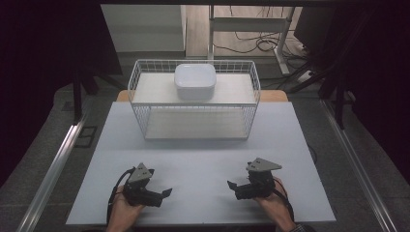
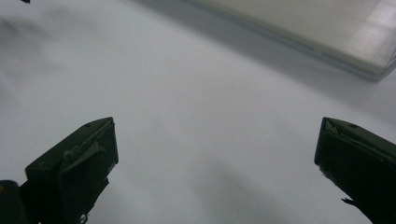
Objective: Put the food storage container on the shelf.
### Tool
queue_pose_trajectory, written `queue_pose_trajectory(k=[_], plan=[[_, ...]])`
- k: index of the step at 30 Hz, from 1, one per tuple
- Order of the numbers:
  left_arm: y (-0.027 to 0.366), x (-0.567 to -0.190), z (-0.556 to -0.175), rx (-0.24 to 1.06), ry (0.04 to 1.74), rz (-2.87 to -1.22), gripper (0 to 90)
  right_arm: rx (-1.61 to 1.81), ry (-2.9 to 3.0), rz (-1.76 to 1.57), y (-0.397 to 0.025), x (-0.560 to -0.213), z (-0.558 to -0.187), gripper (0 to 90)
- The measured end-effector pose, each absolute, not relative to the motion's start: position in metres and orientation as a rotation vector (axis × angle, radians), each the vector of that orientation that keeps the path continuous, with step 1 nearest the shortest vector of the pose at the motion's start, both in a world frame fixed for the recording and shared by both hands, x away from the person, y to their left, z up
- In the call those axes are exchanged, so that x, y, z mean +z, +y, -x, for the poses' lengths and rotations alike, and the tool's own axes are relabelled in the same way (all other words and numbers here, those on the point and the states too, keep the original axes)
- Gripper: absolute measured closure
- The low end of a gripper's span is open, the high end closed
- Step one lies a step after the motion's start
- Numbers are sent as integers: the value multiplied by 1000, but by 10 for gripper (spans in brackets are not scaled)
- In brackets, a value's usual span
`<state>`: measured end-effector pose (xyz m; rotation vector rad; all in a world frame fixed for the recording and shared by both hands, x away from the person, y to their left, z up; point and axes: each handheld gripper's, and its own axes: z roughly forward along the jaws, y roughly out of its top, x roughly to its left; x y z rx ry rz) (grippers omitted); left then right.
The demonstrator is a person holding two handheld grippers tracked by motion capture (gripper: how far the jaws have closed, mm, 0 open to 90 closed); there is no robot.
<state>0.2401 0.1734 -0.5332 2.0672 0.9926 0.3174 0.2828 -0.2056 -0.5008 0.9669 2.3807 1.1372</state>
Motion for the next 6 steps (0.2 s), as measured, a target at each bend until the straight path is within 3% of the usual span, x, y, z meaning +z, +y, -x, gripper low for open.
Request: queue_pose_trajectory(k=[6], plan=[[171,-536,-242,323,994,-2100,18,1067,2387,-961,-204,-506,-285,0]])
